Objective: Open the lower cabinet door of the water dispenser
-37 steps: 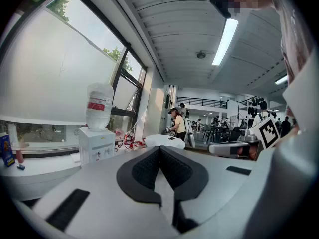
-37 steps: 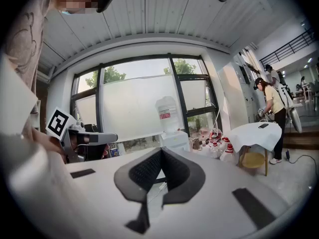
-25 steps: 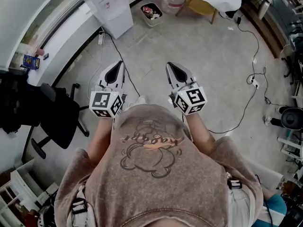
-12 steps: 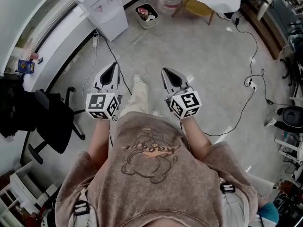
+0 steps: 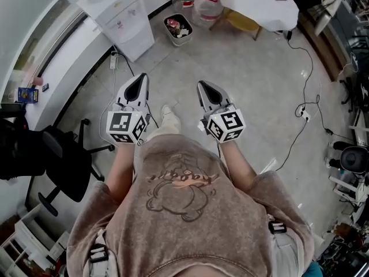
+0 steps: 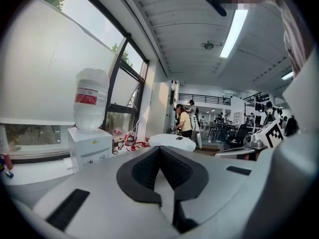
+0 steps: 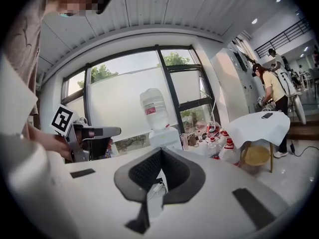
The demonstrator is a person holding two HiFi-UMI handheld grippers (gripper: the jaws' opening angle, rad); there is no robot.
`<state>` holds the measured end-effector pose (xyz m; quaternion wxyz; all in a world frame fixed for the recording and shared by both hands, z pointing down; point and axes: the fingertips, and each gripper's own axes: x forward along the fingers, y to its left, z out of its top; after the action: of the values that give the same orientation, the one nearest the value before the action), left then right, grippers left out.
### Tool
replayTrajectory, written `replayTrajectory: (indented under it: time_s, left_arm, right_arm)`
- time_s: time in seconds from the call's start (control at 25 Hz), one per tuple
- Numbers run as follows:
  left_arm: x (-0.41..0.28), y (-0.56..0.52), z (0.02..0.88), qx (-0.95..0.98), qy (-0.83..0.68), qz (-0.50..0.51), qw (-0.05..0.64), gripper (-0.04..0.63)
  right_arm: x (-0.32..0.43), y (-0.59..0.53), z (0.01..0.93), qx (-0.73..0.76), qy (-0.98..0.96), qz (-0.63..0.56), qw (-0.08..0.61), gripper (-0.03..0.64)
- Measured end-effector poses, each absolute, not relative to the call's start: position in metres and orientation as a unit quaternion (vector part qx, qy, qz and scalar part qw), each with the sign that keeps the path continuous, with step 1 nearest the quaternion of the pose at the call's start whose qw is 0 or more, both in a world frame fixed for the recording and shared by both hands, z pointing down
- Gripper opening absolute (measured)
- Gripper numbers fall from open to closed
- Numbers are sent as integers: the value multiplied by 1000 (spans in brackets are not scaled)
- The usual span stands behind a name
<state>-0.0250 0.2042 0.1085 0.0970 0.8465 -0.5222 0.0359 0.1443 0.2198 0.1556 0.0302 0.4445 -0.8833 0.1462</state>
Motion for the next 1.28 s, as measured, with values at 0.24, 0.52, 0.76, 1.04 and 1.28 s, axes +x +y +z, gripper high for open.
replayTrajectory:
  time_s: [0.24, 0.52, 0.76, 1.04, 1.28]
  left_arm:
    - [-45, 133, 103, 846, -523, 31, 98, 12]
    - [-59, 65, 106, 852, -513, 30, 99, 14]
    - [-56, 31, 108, 853, -510, 24, 108, 12]
    - [-54, -5, 111, 852, -512, 25, 108, 12]
    - [-55, -39, 116, 843, -528, 30, 102, 12]
  right_arm:
    - [118, 147, 152, 435, -887, 148, 35, 6]
    - [96, 81, 155, 435, -888, 146, 39, 6]
    - [96, 49, 148, 439, -886, 146, 36, 6]
    - [94, 14, 155, 427, -891, 150, 43, 7]
    - [89, -28, 166, 407, -899, 154, 48, 7]
